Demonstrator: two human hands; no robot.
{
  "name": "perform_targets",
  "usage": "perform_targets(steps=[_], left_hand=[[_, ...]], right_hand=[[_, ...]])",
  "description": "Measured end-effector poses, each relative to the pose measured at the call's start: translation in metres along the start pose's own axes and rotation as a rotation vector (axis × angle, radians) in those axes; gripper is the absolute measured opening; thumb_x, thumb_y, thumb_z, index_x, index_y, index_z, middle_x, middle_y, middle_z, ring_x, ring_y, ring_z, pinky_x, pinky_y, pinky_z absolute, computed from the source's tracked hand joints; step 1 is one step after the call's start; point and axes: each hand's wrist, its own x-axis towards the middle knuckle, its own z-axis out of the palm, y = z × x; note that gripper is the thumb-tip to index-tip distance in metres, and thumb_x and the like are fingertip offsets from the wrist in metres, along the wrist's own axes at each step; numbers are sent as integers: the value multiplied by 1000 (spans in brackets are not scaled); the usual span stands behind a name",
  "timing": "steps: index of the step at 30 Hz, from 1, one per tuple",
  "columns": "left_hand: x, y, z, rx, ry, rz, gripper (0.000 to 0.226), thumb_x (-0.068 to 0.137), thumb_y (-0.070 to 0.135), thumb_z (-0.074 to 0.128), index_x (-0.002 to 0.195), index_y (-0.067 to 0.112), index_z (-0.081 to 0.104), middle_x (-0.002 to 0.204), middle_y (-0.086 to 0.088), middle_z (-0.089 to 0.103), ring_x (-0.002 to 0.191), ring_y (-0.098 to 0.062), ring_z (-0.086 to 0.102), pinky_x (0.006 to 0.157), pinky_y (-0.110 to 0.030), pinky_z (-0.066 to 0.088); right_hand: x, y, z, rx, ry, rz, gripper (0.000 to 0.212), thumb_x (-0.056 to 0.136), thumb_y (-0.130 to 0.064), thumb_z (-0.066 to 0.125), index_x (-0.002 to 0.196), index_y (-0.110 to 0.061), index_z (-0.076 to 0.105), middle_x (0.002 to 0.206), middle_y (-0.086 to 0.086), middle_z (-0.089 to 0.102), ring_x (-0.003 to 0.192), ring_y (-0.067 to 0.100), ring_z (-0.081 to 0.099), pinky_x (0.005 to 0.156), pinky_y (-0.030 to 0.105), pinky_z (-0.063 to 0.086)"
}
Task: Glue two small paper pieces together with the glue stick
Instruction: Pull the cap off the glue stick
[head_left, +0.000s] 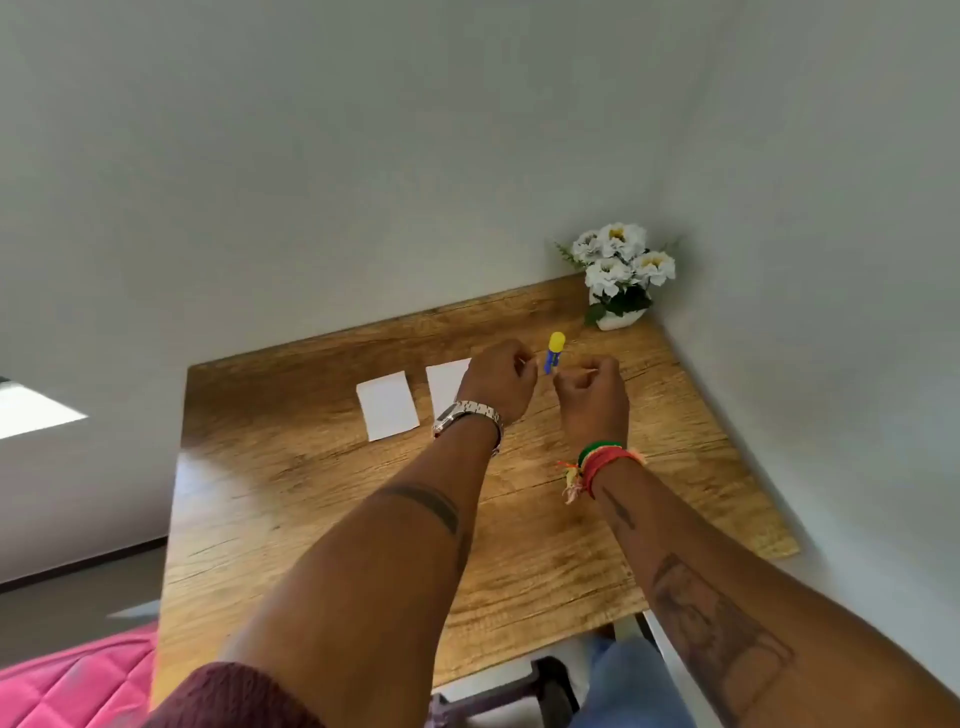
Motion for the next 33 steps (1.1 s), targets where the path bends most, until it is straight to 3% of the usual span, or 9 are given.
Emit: perform_targets(steps=[4, 7, 9, 14, 17, 22, 26, 30, 33], left_hand=[[13, -2, 21, -85, 61, 15, 34, 93, 40, 61, 124, 27, 65, 110, 4, 69, 98, -15, 63, 82, -29, 48], [21, -6, 28, -68, 53, 85, 42, 93, 44, 60, 132, 28, 62, 117, 4, 69, 102, -18, 66, 92, -40, 52], [26, -10, 30, -48, 66, 135, 42, 95, 44, 60, 133, 28, 62, 119, 4, 69, 102, -16, 66, 92, -38, 53], [19, -13, 23, -153, 212, 196, 20, 94, 37, 64, 114, 33, 70, 106, 11, 70, 88, -4, 64, 77, -21, 49], [15, -18, 12, -307, 318, 173, 7, 92, 35, 69, 98, 38, 68, 91, 22, 68, 79, 13, 62, 63, -3, 44], [-6, -37, 1, -479, 425, 164, 11, 88, 38, 73, 97, 32, 72, 95, 16, 72, 88, 3, 65, 71, -18, 51], [-33, -48, 5, -512, 478, 149, 17, 81, 49, 75, 89, 37, 67, 86, 20, 71, 76, 11, 65, 52, -6, 45], [-57, -61, 17, -579, 543, 117, 31, 72, 56, 77, 89, 34, 65, 87, 13, 72, 81, -5, 71, 69, -31, 60], [-64, -68, 23, -622, 412, 138, 32, 79, 47, 78, 102, 27, 70, 97, 9, 73, 92, -11, 71, 84, -42, 61]], right_hand=[[20, 14, 14, -18, -53, -38, 66, 85, -50, 75, 136, -14, 54, 119, 11, 64, 107, 24, 62, 87, 39, 53], [31, 23, 26, -105, -73, -127, 53, 91, -42, 68, 135, -14, 59, 121, 15, 60, 102, 26, 62, 84, 35, 50], [32, 28, 30, -131, -65, -187, 38, 95, -35, 64, 127, -16, 65, 118, 15, 58, 97, 28, 62, 79, 32, 46], [21, 22, 37, -42, -63, -359, 26, 98, -35, 60, 115, -16, 67, 117, 9, 59, 102, 23, 62, 86, 38, 52], [16, 12, 43, 110, -82, -432, 26, 95, -32, 63, 116, -16, 64, 109, 2, 68, 98, 19, 66, 79, 33, 53], [-3, 8, 55, 85, -157, -630, 27, 100, -24, 58, 125, -21, 67, 109, 2, 75, 96, 17, 69, 79, 31, 53], [-26, 19, 60, 202, -132, -607, 25, 96, -21, 66, 120, -20, 70, 107, -2, 74, 96, 12, 69, 84, 31, 56], [-53, 37, 62, 301, -136, -622, 25, 93, -26, 71, 117, -30, 67, 94, -14, 69, 82, -1, 66, 69, 17, 51], [-61, 45, 63, 322, -100, -596, 13, 94, -30, 68, 107, -28, 65, 89, -15, 66, 76, 1, 63, 62, 22, 47]])
